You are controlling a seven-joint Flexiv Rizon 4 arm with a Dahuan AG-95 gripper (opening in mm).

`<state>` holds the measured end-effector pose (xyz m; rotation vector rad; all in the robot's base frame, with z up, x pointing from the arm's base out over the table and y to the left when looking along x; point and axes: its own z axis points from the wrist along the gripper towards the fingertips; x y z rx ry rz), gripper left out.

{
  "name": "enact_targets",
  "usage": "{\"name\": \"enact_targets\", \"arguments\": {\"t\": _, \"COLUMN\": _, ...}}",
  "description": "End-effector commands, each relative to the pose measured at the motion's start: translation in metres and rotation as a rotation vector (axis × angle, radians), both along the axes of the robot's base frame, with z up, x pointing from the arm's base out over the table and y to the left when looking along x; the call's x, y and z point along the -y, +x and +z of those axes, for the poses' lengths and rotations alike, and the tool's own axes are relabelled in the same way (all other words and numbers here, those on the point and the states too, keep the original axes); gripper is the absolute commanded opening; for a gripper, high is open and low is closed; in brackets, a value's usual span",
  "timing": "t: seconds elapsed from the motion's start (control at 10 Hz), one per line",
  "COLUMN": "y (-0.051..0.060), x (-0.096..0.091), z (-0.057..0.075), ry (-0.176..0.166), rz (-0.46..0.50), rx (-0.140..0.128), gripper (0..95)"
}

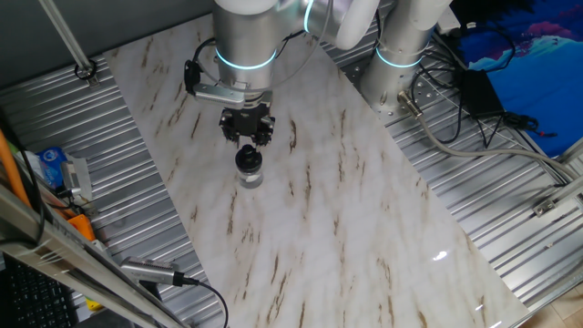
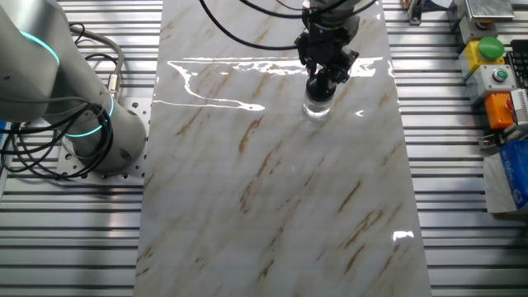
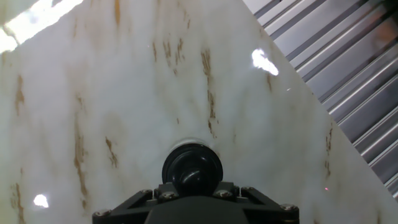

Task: Screw the lid onto the jar

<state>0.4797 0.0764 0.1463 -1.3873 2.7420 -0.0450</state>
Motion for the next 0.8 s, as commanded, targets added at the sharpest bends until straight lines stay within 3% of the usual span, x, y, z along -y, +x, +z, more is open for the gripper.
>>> {"name": "enact_targets", "arguments": {"t": 0.1, "y": -0.0003, "x": -0.0005, "z": 0.0013, "ry": 0.006, "rz": -0.011, "rx": -0.005, "gripper": 38.0}}
{"name": "enact_targets", "arguments": {"t": 0.8, "y": 0.0048, "x": -0.0041, "z": -0.0015, "ry": 0.018, "rz": -0.025, "rx": -0.022, "gripper": 38.0}}
